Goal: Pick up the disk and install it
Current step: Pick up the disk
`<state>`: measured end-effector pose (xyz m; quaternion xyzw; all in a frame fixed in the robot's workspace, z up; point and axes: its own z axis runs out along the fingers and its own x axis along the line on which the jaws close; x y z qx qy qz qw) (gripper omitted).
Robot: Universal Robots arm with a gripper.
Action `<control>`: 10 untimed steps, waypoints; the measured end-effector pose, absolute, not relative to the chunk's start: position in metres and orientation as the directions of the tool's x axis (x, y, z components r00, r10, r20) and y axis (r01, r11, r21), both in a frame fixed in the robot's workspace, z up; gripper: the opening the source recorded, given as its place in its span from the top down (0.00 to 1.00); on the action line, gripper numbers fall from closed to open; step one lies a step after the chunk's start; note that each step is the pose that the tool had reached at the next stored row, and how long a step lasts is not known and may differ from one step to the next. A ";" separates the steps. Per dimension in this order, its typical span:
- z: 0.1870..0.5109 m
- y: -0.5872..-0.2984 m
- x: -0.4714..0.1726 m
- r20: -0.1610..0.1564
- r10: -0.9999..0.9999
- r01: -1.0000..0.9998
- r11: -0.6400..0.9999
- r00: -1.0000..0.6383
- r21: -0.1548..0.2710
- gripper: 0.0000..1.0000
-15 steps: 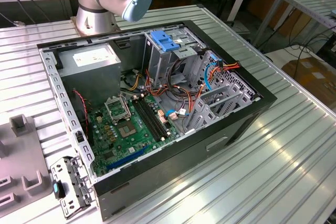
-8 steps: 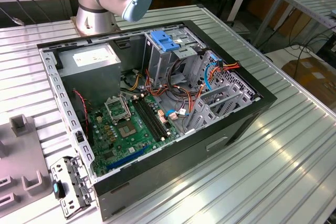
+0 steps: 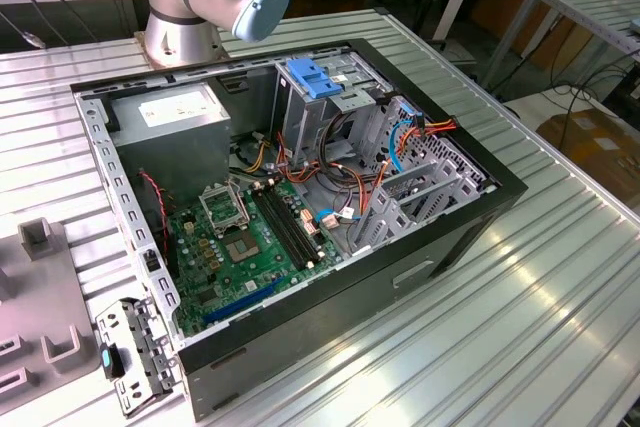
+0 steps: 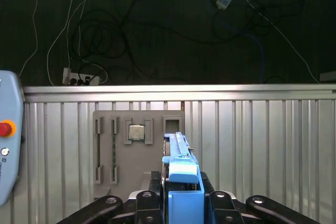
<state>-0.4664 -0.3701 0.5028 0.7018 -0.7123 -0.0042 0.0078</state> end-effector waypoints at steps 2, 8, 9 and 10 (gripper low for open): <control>0.503 -0.370 -0.465 0.005 -1.000 -1.000 0.015 -0.015 0.017 0.63; 0.503 -0.370 -0.457 0.005 -1.000 -1.000 0.015 -0.015 0.017 0.63; 0.503 -0.370 -0.456 0.005 -1.000 -1.000 0.015 -0.015 0.017 0.63; 0.503 -0.370 -0.455 0.005 -1.000 -1.000 0.015 -0.015 0.017 0.63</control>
